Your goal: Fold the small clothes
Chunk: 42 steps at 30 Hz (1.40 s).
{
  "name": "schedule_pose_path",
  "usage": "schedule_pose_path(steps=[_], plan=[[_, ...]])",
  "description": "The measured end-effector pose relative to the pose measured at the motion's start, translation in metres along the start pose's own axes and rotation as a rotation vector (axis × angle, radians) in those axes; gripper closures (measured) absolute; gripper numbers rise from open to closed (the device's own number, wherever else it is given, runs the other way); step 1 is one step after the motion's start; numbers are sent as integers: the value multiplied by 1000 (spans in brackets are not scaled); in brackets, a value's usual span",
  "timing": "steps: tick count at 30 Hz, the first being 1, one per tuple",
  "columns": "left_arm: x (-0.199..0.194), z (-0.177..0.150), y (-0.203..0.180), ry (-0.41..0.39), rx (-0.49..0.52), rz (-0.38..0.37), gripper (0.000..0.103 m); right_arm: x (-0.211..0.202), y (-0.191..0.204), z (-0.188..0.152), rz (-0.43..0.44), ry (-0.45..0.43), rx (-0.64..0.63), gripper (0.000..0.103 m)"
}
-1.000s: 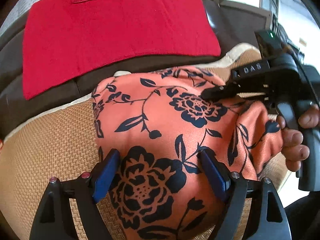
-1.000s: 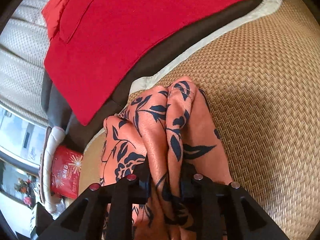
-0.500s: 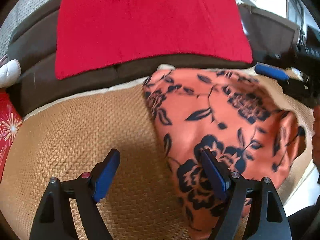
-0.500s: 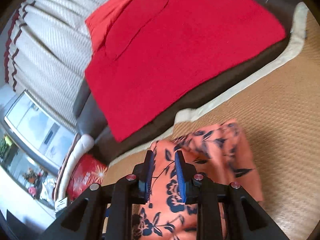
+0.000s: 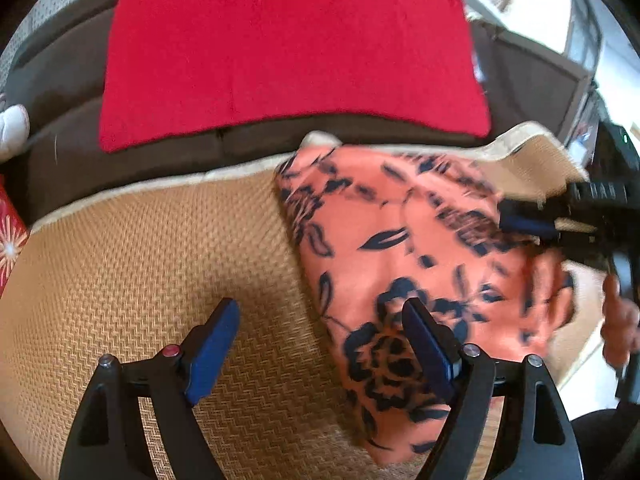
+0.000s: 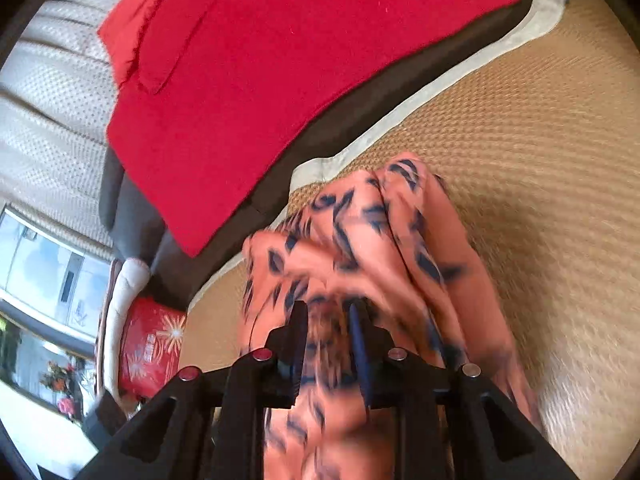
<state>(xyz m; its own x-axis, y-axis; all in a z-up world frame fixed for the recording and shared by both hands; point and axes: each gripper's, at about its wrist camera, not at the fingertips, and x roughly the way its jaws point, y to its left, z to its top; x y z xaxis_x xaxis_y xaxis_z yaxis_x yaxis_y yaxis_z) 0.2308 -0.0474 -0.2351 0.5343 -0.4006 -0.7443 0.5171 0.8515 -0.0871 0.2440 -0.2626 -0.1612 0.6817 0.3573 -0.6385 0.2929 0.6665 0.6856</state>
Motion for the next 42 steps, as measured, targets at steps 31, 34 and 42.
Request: schedule_pose_path(steps=[31,34,42], plan=[[16,-6,-38,48,185,68,17,33,12,70,-249,44,-70,78],[-8,-6,-42,-12,171,34,17,8,27,54,-196,28,-92,78],[25,-16,-61,101,168,87,16,-1,15,-23,-217,67,-90,79]])
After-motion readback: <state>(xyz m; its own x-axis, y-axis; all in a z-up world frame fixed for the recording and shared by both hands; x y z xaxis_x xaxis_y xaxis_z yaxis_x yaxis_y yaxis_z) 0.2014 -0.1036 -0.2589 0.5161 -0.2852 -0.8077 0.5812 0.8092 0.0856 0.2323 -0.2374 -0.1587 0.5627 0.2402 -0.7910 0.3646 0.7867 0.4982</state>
